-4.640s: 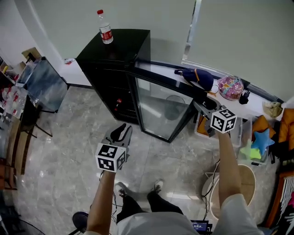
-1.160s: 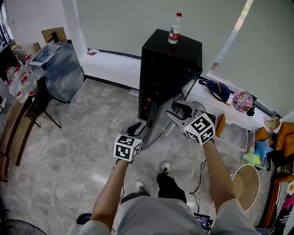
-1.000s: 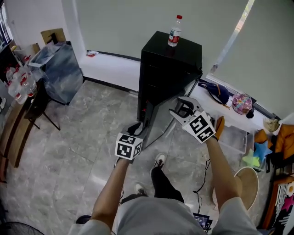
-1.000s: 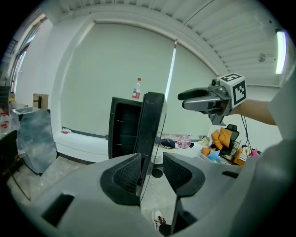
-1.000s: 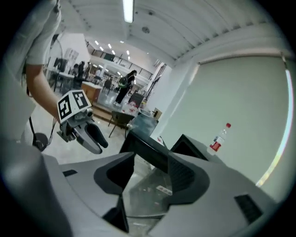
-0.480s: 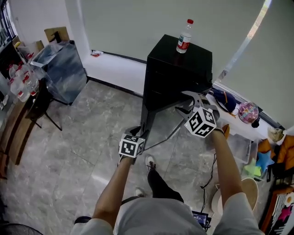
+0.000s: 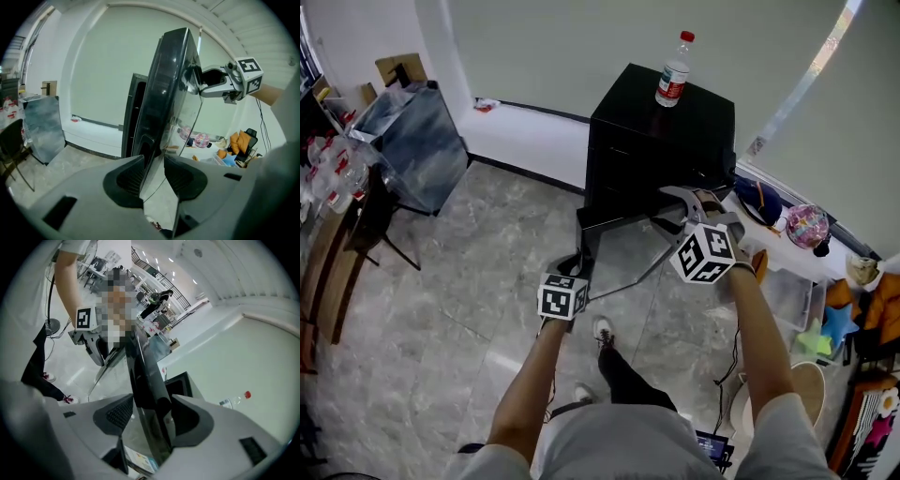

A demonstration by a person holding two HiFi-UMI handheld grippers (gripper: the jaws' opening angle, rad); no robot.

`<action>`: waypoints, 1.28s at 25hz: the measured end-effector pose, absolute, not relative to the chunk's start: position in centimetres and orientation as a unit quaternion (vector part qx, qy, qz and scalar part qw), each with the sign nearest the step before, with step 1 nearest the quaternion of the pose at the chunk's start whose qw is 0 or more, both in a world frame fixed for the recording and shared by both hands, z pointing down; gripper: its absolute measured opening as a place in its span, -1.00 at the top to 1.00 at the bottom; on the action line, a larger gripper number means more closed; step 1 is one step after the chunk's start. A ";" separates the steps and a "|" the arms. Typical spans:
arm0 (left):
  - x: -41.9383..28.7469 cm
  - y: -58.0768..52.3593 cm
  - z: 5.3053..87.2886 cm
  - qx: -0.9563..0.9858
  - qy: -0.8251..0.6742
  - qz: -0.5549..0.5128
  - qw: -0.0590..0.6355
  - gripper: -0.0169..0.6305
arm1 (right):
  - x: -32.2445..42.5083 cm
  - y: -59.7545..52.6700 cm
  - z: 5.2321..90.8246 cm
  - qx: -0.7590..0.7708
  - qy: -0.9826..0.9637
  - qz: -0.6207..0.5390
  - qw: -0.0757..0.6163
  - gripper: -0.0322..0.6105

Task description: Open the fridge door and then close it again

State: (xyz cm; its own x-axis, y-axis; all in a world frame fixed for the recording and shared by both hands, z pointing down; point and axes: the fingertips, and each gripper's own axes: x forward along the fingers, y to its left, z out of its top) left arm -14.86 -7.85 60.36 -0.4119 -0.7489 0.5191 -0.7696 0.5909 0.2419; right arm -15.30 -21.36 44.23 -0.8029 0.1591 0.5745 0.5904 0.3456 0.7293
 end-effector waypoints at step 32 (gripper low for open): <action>-32.9 -13.6 61.1 0.427 -0.849 -0.005 0.311 0.56 | -25.4 -25.9 44.1 -0.197 -0.832 -0.479 0.197 0.22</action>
